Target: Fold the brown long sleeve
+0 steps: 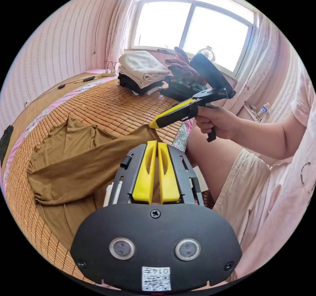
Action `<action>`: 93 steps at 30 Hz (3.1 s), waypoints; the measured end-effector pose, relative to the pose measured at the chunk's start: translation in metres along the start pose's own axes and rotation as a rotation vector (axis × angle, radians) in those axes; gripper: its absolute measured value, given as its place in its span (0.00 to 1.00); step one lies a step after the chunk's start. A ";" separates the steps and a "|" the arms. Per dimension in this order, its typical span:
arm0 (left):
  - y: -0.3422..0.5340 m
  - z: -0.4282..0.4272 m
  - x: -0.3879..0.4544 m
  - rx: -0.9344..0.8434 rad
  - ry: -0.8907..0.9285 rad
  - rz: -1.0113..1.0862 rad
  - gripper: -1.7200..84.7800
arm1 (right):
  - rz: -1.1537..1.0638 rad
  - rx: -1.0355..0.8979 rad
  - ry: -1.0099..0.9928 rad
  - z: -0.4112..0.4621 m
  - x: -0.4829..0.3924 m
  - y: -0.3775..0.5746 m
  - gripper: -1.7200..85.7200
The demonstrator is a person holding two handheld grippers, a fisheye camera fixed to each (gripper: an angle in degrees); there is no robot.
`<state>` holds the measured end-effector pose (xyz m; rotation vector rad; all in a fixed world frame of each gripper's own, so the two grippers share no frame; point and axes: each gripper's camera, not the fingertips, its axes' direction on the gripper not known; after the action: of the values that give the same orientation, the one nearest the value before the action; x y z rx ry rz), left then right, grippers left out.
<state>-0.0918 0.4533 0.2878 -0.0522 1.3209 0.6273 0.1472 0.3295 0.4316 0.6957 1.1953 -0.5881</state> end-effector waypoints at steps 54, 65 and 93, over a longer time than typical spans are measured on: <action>0.210 -0.129 -0.431 -0.129 -0.420 -0.730 0.06 | -0.426 -0.189 -0.048 0.348 -0.181 -0.503 0.05; 0.223 -0.180 -0.431 -0.101 -0.485 -0.717 0.07 | -0.362 -0.133 0.138 0.232 -0.033 -0.408 0.12; 0.101 -0.150 -0.605 0.058 -0.371 -0.758 0.01 | -0.058 0.022 0.061 0.206 0.132 -0.388 0.02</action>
<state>-0.3355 0.2399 0.8298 -0.3550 0.8609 -0.0523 0.0260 -0.0869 0.2816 0.7034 1.2707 -0.6325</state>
